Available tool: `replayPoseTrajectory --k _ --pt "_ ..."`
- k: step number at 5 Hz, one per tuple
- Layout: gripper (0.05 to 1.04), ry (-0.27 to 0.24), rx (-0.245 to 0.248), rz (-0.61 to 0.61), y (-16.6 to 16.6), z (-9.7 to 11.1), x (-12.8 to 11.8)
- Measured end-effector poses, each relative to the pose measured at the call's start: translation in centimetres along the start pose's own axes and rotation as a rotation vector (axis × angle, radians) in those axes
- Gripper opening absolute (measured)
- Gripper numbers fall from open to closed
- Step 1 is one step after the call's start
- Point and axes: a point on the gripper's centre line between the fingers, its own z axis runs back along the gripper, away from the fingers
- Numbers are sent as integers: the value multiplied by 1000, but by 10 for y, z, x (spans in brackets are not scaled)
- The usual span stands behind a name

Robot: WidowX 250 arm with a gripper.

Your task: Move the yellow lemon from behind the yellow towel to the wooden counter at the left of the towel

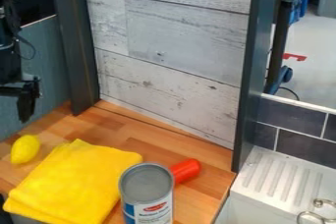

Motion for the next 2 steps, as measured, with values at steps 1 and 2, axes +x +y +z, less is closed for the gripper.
replayPoseTrajectory --k 1,2 --pt "1001 18 -45 -89 -36 4 -16" --pt "1001 56 -101 -114 -54 -1 -32"
